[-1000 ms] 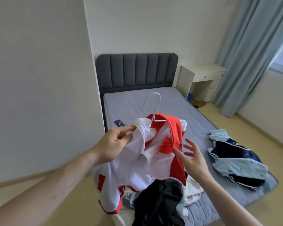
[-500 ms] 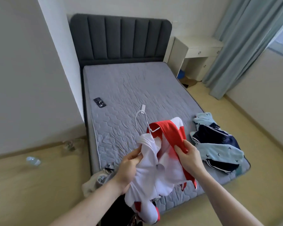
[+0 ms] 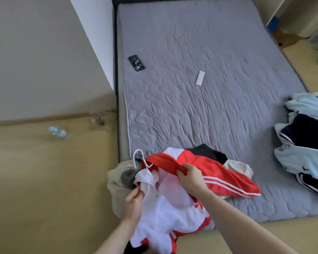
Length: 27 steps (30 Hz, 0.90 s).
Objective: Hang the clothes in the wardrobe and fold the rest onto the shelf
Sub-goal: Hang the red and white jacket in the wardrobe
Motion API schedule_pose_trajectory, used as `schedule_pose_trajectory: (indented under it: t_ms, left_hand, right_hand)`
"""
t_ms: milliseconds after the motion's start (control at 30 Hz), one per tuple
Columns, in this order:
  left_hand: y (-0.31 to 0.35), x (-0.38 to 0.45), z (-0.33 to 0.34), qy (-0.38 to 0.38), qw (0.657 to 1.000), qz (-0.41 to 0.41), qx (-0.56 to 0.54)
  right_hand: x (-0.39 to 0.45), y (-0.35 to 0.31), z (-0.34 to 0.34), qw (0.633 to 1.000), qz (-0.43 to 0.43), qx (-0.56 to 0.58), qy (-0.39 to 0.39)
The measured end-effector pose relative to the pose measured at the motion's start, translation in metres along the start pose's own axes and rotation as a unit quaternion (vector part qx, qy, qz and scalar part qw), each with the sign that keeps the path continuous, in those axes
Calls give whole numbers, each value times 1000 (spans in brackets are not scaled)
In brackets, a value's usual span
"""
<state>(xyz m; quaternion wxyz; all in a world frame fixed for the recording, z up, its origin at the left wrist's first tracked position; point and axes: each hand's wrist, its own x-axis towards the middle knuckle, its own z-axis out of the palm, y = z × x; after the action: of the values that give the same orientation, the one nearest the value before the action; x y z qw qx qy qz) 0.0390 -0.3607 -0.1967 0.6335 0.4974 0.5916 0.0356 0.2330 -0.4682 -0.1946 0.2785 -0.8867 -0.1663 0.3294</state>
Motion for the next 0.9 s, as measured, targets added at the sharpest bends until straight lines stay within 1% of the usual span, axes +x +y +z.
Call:
schedule_pose_trajectory:
  t_ms: [67, 133, 200, 300, 400, 433, 467, 533, 567, 600, 633, 700, 733, 800, 900]
  left_hand:
    - [-20, 33, -15, 59, 998, 12, 13]
    - [-47, 66, -32, 88, 994, 24, 66]
    - [-71, 95, -45, 101, 991, 20, 90]
    - [-91, 127, -54, 106, 990, 18, 96]
    - [-107, 142, -58, 80, 983, -8, 164]
    - [-112, 144, -58, 87, 979, -1, 187]
    - [-114, 142, -59, 105, 972, 23, 210]
    - [-122, 139, -59, 127, 945, 106, 281]
    - [-123, 134, -56, 118, 932, 140, 312]
    - [-121, 129, -52, 89, 929, 150, 328]
    - [-117, 123, -47, 48, 934, 141, 325]
    - [-104, 113, -36, -45, 955, 88, 279]
    - [-98, 112, -30, -77, 967, 57, 238]
    - [-86, 117, -17, -96, 982, 21, 158]
    - [-61, 134, -3, -106, 991, 13, 77]
  right_hand:
    - [22, 4, 40, 1000, -10, 9, -17]
    - [37, 5, 71, 999, -16, 30, -42]
    - [43, 5, 89, 997, -7, 67, -49]
    - [37, 21, 103, 990, 20, 142, -8]
    - [6, 55, 112, 990, 40, 117, 64]
    - [-7, 67, 116, 991, 46, 103, 72]
    - [-21, 78, 120, 992, 55, 90, 66]
    - [-46, 93, 130, 995, 80, 63, 17]
    - [-56, 96, 135, 994, 95, 49, -22]
    - [-63, 99, 142, 992, 105, 39, -61]
    - [-67, 99, 149, 989, 111, 34, -94]
    - [-64, 94, 162, 986, 109, 39, -122]
    - [-59, 91, 168, 987, 102, 40, -121]
    - [-44, 83, 178, 991, 77, 37, -99]
    - [-15, 69, 182, 997, 53, 35, -47]
